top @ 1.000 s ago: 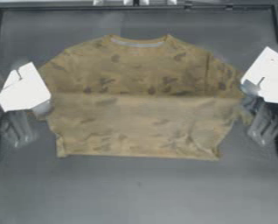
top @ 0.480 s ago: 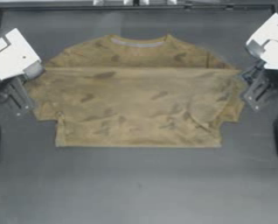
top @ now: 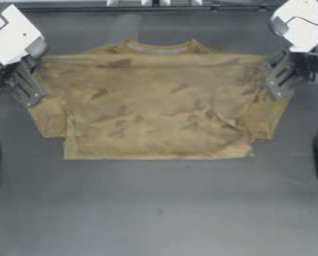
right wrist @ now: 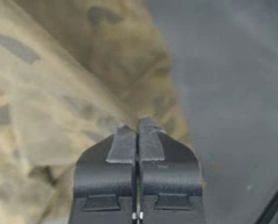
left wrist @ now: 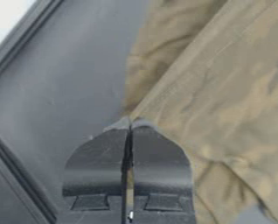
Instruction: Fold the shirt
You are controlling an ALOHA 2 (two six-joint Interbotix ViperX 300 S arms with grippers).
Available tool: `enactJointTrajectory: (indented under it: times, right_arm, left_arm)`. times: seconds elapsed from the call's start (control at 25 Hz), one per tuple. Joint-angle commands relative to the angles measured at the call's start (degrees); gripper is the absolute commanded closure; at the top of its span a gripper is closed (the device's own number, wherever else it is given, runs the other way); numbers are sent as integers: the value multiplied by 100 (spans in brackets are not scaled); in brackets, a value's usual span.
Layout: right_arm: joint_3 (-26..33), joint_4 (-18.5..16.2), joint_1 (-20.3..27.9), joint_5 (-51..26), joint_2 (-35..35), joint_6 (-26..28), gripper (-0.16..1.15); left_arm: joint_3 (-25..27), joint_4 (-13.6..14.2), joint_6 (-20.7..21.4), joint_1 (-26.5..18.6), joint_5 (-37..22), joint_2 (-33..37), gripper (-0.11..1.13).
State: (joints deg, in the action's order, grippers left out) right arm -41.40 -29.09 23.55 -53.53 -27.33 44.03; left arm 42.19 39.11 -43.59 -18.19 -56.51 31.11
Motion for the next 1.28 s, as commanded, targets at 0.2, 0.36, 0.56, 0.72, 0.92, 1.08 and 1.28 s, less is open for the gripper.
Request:
enactJointTrajectory:
  times: [0.2, 0.36, 0.56, 0.72, 0.92, 1.08, 1.28]
  right_arm:
    - [360, -97, 835, 562, 606, -439, 90]
    - [334, -88, 1301, 949, 826, -633, 90]
    - [281, -18, 1784, 1371, 1125, -853, 90]
    - [272, -26, 2013, 1784, 1468, -914, 90]
    - [185, -44, 2268, 2215, 1881, -914, 90]
    - [149, -53, 2391, 2558, 2153, -914, 90]
    - [176, -79, 2461, 2707, 2487, -905, 90]
  left_arm:
    - [97, 44, 343, -1046, 870, -343, 98]
    - [62, 35, 492, -1441, 1274, -677, 98]
    - [-70, -44, 712, -1881, 1723, -1283, 98]
    - [-123, -35, 729, -2109, 2013, -1626, 98]
    - [-141, -35, 738, -2303, 2382, -1995, 98]
    - [-176, -44, 738, -2329, 2522, -2312, 98]
    - [-255, -26, 782, -2443, 2584, -2522, 98]
